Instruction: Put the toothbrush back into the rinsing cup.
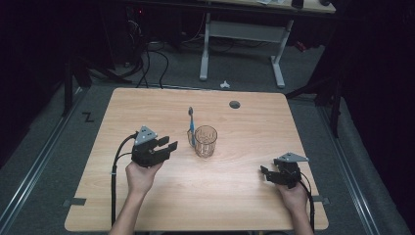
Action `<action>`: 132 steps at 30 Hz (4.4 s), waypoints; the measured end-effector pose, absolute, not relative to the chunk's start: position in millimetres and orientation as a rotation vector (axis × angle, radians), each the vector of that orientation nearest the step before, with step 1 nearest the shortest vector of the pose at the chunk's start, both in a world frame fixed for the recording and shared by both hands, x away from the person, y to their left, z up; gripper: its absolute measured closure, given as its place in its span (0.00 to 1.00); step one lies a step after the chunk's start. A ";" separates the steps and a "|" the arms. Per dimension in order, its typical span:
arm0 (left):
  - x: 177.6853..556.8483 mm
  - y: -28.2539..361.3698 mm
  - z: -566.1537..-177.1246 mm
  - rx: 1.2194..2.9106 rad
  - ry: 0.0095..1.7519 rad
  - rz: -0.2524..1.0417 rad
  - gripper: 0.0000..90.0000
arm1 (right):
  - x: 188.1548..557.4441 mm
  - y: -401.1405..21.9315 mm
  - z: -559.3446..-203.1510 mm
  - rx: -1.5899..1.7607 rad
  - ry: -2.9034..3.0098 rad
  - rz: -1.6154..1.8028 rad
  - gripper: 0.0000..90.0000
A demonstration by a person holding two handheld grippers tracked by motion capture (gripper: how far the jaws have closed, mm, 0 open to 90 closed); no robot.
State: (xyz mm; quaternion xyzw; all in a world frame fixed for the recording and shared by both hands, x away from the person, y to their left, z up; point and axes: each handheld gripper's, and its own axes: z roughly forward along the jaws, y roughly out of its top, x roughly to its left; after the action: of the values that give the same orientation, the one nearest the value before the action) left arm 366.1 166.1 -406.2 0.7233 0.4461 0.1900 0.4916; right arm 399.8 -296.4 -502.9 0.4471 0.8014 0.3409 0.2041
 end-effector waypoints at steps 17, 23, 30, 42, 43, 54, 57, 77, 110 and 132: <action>353.5 175.4 -414.6 1.710 1.110 0.429 0.65 | 399.8 -296.4 -502.9 1.247 2.235 0.951 0.37; 350.0 177.6 -420.3 1.709 1.127 0.423 0.65 | 399.9 -296.4 -502.9 1.247 2.235 0.951 0.37; 344.0 180.6 -428.9 1.693 1.152 0.413 0.65 | 399.8 -296.4 -502.9 1.248 2.236 0.951 0.37; 340.1 183.5 -439.5 1.699 1.180 0.404 0.65 | 399.8 -296.4 -502.9 1.248 2.235 0.951 0.37; 339.8 183.9 -440.1 1.699 1.183 0.404 0.65 | 399.9 -296.4 -502.9 1.248 2.235 0.951 0.37; 337.4 187.9 -451.0 1.710 1.219 0.407 0.65 | 399.9 -296.4 -502.9 1.247 2.235 0.951 0.37; 336.4 188.9 -455.3 1.713 1.234 0.410 0.64 | 399.9 -296.4 -502.9 1.247 2.235 0.951 0.37; 336.4 194.9 -476.0 1.726 1.315 0.441 0.56 | 399.8 -296.4 -502.9 1.247 2.235 0.951 0.37; 343.8 188.6 -507.3 1.862 1.398 0.617 0.52 | 399.8 -296.2 -502.9 1.248 2.234 0.951 0.37; 346.8 184.4 -509.0 1.878 1.452 0.645 0.42 | 399.7 -296.2 -503.0 1.248 2.236 0.952 0.37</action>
State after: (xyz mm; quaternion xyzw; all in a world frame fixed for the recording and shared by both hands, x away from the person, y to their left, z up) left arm 346.8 184.4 -509.0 0.7195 0.5563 0.2472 0.3345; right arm 399.7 -296.2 -503.0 0.4472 0.8013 0.3411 0.2038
